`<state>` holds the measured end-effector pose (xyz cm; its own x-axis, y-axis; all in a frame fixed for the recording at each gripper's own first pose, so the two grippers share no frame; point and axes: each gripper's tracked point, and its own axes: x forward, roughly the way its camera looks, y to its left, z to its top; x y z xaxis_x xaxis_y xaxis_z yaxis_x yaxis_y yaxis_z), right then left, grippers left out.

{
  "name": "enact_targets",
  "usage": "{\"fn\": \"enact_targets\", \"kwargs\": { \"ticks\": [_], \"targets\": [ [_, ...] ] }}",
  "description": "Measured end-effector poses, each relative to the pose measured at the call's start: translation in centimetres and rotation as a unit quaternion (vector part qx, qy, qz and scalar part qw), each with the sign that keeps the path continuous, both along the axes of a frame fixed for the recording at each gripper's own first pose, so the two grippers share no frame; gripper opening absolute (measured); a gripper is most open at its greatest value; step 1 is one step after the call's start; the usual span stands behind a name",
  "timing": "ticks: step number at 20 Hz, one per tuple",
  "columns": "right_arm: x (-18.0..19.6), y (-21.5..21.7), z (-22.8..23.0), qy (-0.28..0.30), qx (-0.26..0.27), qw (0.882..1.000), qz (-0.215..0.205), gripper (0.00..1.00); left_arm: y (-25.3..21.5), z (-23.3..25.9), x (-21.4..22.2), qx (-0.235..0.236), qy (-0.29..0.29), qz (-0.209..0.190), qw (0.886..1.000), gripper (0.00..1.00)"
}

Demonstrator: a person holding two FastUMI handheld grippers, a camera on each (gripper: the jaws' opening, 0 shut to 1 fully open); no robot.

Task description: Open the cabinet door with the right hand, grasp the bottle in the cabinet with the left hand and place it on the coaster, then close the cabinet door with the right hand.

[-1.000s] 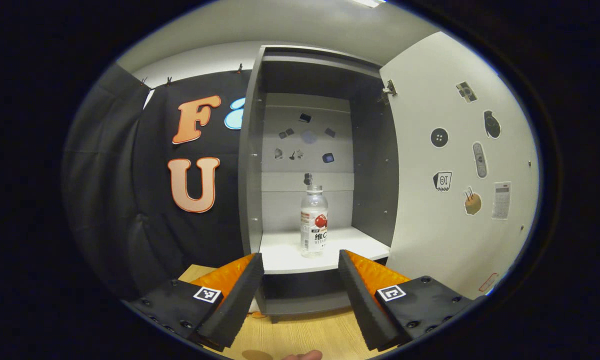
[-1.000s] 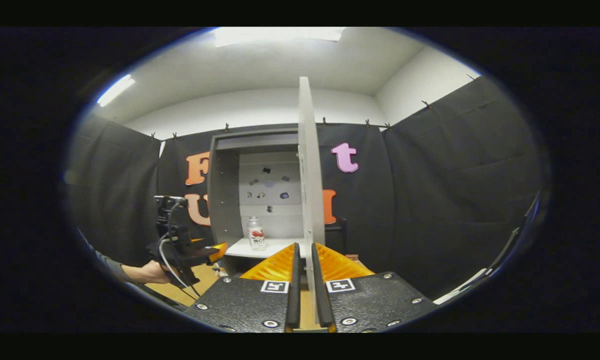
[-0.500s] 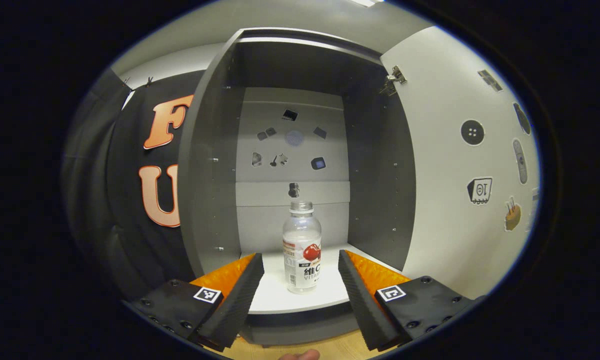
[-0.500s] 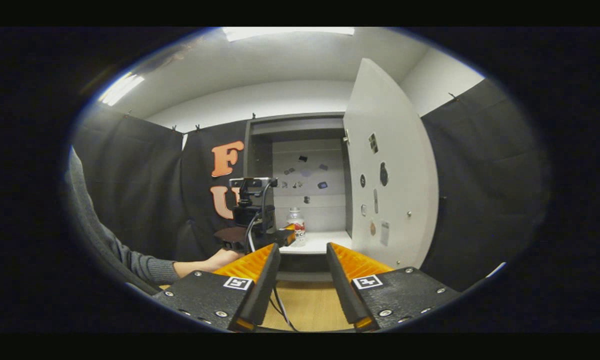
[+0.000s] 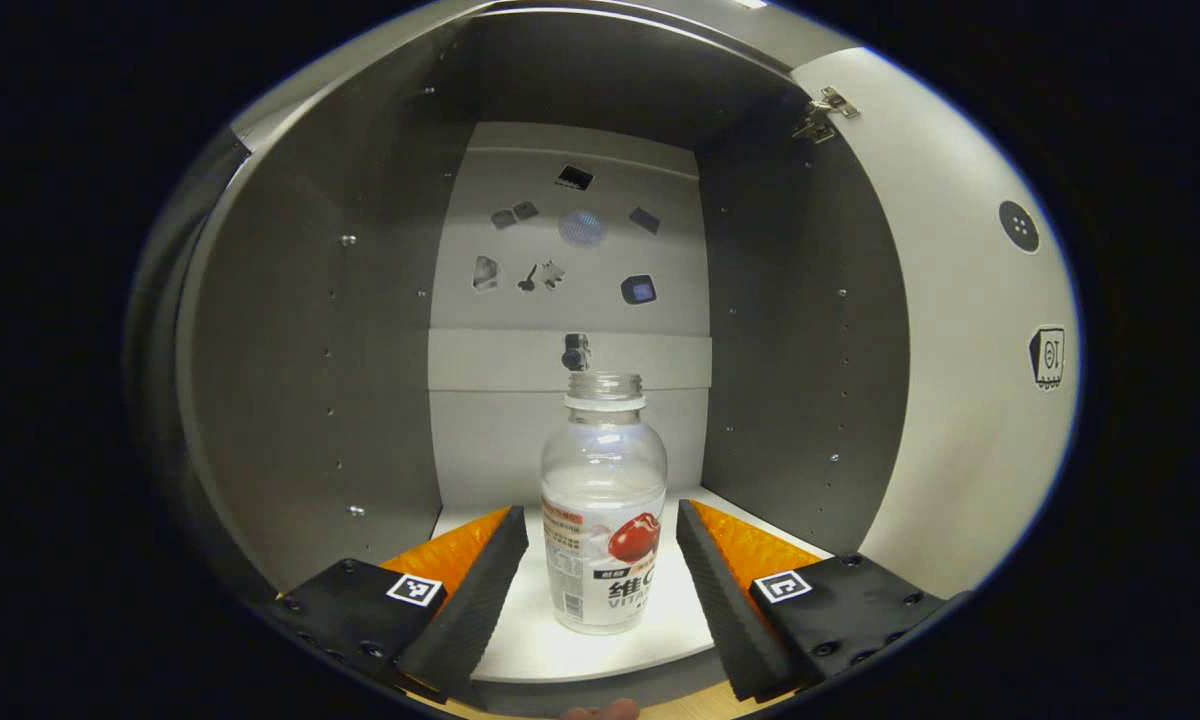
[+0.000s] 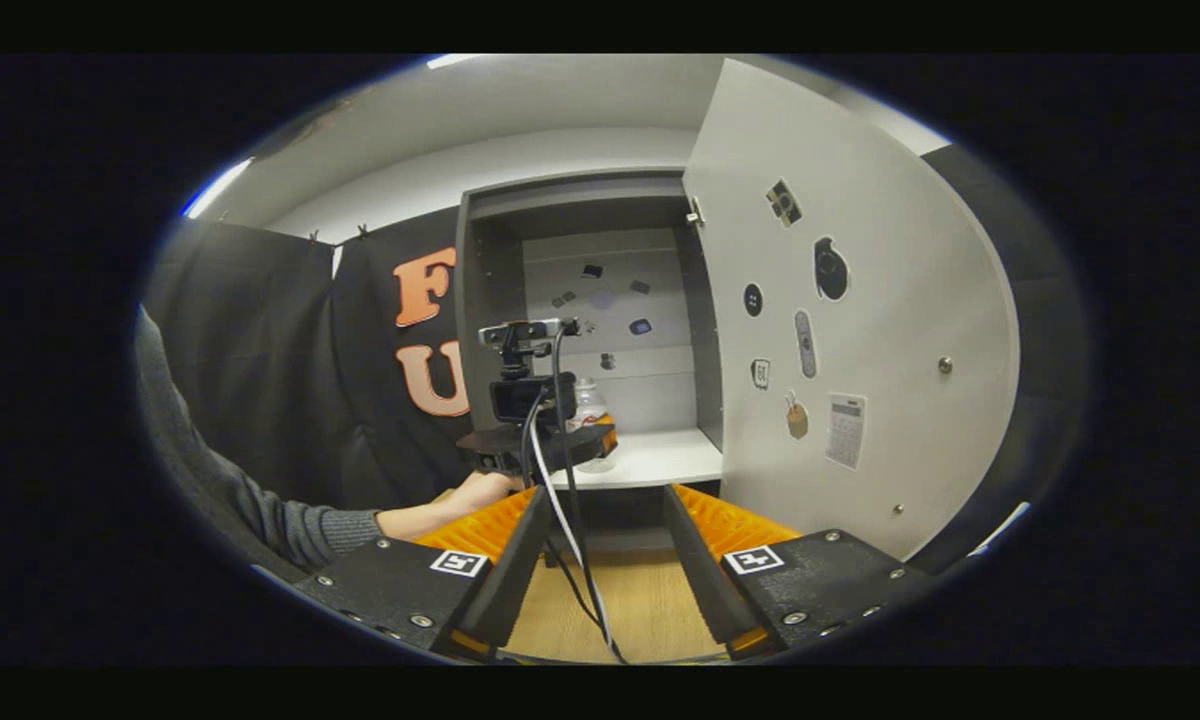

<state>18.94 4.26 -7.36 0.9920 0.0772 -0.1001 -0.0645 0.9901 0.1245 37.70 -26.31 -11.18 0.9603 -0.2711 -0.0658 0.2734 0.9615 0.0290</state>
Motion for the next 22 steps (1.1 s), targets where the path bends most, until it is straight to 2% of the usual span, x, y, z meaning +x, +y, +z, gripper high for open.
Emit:
{"fn": "enact_targets", "kwargs": {
  "ticks": [6, 7, 15, 20, 22],
  "targets": [
    [1.1, -1.1, -1.4, 0.024, 0.010, 0.999, -0.019, 0.71, -0.7, -0.6, 2.2, 0.016, -0.002, 0.002, 1.000, 0.95],
    [1.2, -0.9, -1.4, 0.022, 0.008, 1.000, -0.014, 0.71, -0.7, -0.6, 1.4, 0.020, 0.000, -0.002, 1.000, 0.83],
    [-0.9, 0.6, -2.0, 0.029, -0.008, 0.999, 0.026, 0.71, 1.9, 2.3, -6.8, 0.017, -0.047, -0.008, 0.999, 0.83],
    [-3.8, 1.0, -1.9, 0.030, -0.002, 0.998, 0.053, 0.72, 5.3, 1.8, -12.7, 0.006, -0.049, 0.013, 0.999, 0.82],
    [-4.7, 0.7, -2.4, 0.037, -0.009, 0.998, 0.056, 0.71, 7.4, 1.0, -14.8, 0.009, -0.052, 0.035, 0.998, 0.83]
  ]
}}
